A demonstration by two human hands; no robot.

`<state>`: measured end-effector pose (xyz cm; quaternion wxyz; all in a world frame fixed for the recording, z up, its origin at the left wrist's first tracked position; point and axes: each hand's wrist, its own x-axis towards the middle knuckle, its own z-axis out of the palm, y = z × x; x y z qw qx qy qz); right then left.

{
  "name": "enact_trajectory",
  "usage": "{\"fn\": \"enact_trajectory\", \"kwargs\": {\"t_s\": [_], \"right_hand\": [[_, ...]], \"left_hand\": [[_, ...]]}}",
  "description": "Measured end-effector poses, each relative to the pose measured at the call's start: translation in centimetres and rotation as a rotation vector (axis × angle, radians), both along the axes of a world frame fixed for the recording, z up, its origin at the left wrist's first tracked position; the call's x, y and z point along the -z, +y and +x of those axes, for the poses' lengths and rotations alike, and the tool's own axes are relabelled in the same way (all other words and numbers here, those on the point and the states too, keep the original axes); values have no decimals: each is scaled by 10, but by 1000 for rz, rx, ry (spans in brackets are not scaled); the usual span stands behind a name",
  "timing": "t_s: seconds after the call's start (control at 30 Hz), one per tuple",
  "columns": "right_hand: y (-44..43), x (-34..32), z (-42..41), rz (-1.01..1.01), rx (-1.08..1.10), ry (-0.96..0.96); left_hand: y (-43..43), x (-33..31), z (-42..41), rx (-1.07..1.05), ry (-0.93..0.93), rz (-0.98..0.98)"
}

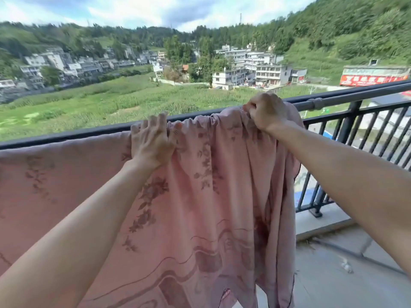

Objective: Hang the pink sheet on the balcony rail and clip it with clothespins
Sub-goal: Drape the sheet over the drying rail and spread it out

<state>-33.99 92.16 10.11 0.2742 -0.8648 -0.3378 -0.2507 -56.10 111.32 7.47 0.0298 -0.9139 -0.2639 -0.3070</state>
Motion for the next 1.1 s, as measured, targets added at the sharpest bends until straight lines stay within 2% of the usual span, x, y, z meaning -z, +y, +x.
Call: {"fn": "enact_trajectory", "kwargs": {"t_s": [0.07,0.13,0.27,0.33,0.47,0.5,0.67,0.73,0.83,0.93,1.03,1.1], "right_hand": [[-9,1,11,68,-35,-21],[-30,-1,21,246,-12,15],[-113,-1,62,576,195,99],[-151,21,77,531,241,96],[-173,81,79,127,214,117],[-167,84,74,85,198,73],[-96,39,12,154,-62,-267],[-56,22,-10,59,-217,-237],[-8,14,-30,-118,-301,-129],[-3,13,-26,-31,-343,-130],[-28,10,6,176,-234,-75],[-48,11,23,208,-189,-136]], "left_hand": [[-2,0,2,-46,7,-4],[-2,-2,0,-73,5,-28],[-7,-2,-4,-92,-30,-54],[-8,-1,-4,-85,-48,-61],[-9,-2,-2,-99,-49,-81],[-10,-3,-2,-103,-40,-83],[-13,-3,-1,-122,-1,-34],[-12,-2,-1,-122,-1,-32],[-12,-2,-5,-107,-6,-34],[-10,-2,-8,-69,-28,-54],[-10,-3,-11,-44,-30,-49],[-11,-2,-12,-18,-45,-39]]}}
